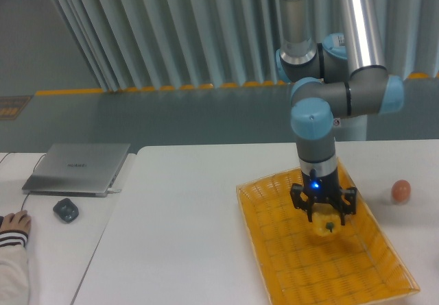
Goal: Place the yellow pepper on the table
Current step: 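Lift the yellow pepper and carry it out of the basket, then carry the pepper past the orange ball and lower it onto the table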
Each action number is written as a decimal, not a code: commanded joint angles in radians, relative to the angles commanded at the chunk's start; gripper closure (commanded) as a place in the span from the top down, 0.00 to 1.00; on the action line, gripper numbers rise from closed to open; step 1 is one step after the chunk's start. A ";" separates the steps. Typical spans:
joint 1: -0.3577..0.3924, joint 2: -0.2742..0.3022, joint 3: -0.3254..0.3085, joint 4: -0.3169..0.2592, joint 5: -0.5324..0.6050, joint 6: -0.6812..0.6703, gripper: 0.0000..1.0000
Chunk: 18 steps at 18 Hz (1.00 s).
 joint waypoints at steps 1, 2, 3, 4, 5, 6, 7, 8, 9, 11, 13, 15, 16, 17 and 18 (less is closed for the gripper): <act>0.000 0.015 0.000 -0.002 -0.002 0.006 0.52; 0.003 0.026 0.000 -0.002 -0.002 0.009 0.52; 0.008 0.032 0.000 -0.003 -0.002 0.017 0.52; 0.011 0.032 0.002 -0.003 -0.002 0.034 0.52; 0.014 0.034 0.005 -0.003 -0.002 0.054 0.52; 0.023 0.034 0.009 -0.003 -0.002 0.077 0.52; 0.032 0.034 0.009 -0.003 -0.002 0.098 0.52; 0.044 0.035 0.012 -0.003 -0.003 0.124 0.52; 0.060 0.035 0.014 -0.003 -0.002 0.149 0.52; 0.096 0.037 0.014 -0.003 -0.003 0.214 0.52; 0.144 0.052 0.014 -0.008 -0.005 0.285 0.52; 0.201 0.061 0.018 -0.029 -0.018 0.359 0.52; 0.231 0.068 0.020 -0.041 -0.029 0.395 0.52; 0.260 0.071 0.020 -0.051 -0.040 0.434 0.52; 0.300 0.071 0.023 -0.057 -0.055 0.486 0.52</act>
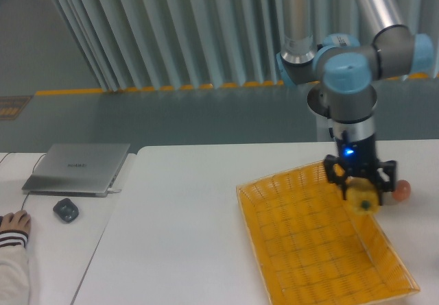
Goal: Place the yellow pepper on the table
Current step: 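Carry the pepper past the orange ball and lower it onto the table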
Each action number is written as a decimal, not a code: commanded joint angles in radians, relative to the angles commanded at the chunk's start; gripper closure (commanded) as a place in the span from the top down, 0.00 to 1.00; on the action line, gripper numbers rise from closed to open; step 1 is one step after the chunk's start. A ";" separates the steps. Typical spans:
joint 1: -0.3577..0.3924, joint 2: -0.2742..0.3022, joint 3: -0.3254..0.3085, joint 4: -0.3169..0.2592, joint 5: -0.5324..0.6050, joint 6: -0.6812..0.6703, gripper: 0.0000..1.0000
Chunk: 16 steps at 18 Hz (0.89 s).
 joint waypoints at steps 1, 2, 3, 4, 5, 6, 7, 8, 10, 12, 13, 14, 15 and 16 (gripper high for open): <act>0.032 0.002 0.002 -0.005 -0.003 0.040 0.52; 0.055 0.000 0.003 -0.009 -0.005 0.063 0.52; 0.072 0.000 0.003 -0.009 -0.005 0.091 0.52; 0.098 -0.002 0.002 -0.011 -0.006 0.137 0.52; 0.115 -0.003 0.002 -0.011 -0.018 0.169 0.52; 0.135 -0.003 0.000 -0.011 -0.031 0.207 0.52; 0.141 -0.005 -0.001 -0.011 -0.031 0.227 0.52; 0.148 -0.006 -0.002 -0.011 -0.028 0.243 0.52; 0.184 -0.017 -0.003 -0.009 -0.034 0.299 0.52; 0.195 -0.038 -0.008 -0.006 -0.032 0.333 0.52; 0.197 -0.058 -0.008 0.003 -0.032 0.336 0.52; 0.198 -0.066 -0.005 0.005 -0.031 0.336 0.52; 0.204 -0.074 0.002 0.006 -0.031 0.343 0.52; 0.218 -0.084 0.005 0.006 -0.031 0.362 0.52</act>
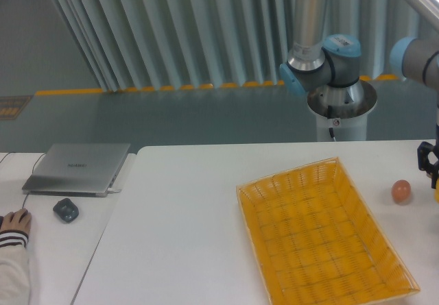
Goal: Place the yellow pepper on the table
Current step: 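Carry the pepper past the orange ball and lower it onto the table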
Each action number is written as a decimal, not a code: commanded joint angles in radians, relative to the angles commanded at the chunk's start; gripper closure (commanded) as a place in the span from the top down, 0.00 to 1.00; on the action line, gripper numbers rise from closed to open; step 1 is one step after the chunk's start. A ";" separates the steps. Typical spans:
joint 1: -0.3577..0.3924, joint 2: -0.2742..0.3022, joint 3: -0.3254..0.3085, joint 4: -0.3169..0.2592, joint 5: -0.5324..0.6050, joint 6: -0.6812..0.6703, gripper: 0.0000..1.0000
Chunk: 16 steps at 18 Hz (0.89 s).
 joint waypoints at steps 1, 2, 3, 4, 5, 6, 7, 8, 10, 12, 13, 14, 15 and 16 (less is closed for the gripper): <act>0.012 -0.006 0.003 0.000 -0.002 0.032 0.52; 0.022 -0.020 0.006 0.002 -0.002 0.063 0.52; 0.041 -0.031 0.008 0.012 -0.003 0.092 0.52; 0.048 -0.038 0.008 0.018 -0.003 0.101 0.52; 0.055 -0.043 0.009 0.023 -0.003 0.111 0.52; 0.064 -0.055 0.015 0.031 -0.003 0.133 0.52; 0.075 -0.060 0.017 0.035 -0.003 0.146 0.52; 0.084 -0.074 0.029 0.035 -0.003 0.163 0.52; 0.107 -0.089 0.052 0.035 -0.005 0.193 0.52; 0.135 -0.098 0.060 0.035 -0.008 0.242 0.52; 0.143 -0.098 0.060 0.035 -0.015 0.253 0.52; 0.144 -0.098 0.060 0.034 -0.018 0.255 0.52; 0.141 -0.095 0.058 0.034 -0.018 0.249 0.52; 0.135 -0.091 0.055 0.032 -0.018 0.243 0.53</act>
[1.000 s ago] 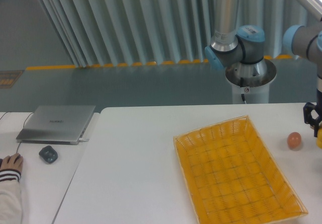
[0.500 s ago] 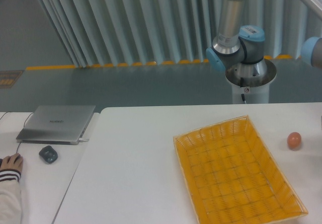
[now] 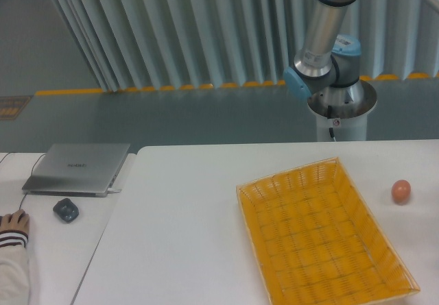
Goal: Place the yellow pepper on the table
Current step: 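Carry the pepper past the orange ball and lower it onto the table, then open the gripper and raise it off the pepper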
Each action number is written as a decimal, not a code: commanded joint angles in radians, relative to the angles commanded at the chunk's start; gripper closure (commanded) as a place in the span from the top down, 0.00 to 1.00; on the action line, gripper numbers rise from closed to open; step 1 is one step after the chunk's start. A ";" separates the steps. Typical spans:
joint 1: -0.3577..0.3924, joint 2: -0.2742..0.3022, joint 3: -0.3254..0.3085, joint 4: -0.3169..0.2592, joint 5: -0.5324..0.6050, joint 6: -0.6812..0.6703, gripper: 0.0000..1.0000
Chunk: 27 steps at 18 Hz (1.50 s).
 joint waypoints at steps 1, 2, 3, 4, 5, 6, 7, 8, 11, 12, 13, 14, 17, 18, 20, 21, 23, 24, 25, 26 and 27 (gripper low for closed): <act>-0.008 0.005 -0.005 0.000 0.000 -0.003 0.53; -0.017 0.006 -0.006 -0.002 0.000 -0.018 0.53; -0.031 0.011 -0.008 -0.005 0.002 -0.044 0.53; -0.043 0.021 -0.009 -0.006 0.002 -0.069 0.53; -0.060 0.029 -0.012 -0.008 0.002 -0.093 0.53; -0.083 0.034 -0.020 -0.009 0.003 -0.132 0.53; -0.101 0.037 -0.029 -0.009 0.005 -0.162 0.53; -0.116 0.046 -0.032 -0.009 0.005 -0.188 0.53; -0.143 0.049 -0.051 -0.006 0.011 -0.222 0.53; -0.144 0.048 -0.055 -0.006 0.009 -0.227 0.53; -0.144 0.046 -0.058 -0.005 0.008 -0.229 0.53; -0.149 0.045 -0.060 -0.003 0.008 -0.229 0.53; -0.152 0.040 -0.066 0.002 0.009 -0.226 0.64; -0.152 0.038 -0.066 0.002 0.009 -0.223 0.75; -0.153 0.038 -0.066 0.003 0.009 -0.221 0.97; -0.153 0.038 -0.066 0.003 0.009 -0.221 1.00; -0.155 0.038 -0.066 0.002 0.009 -0.219 1.00; -0.155 0.040 -0.066 0.002 0.009 -0.219 1.00; -0.155 0.040 -0.066 0.002 0.009 -0.219 1.00; -0.155 0.041 -0.066 0.002 0.009 -0.218 1.00; -0.155 0.043 -0.066 0.002 0.009 -0.216 1.00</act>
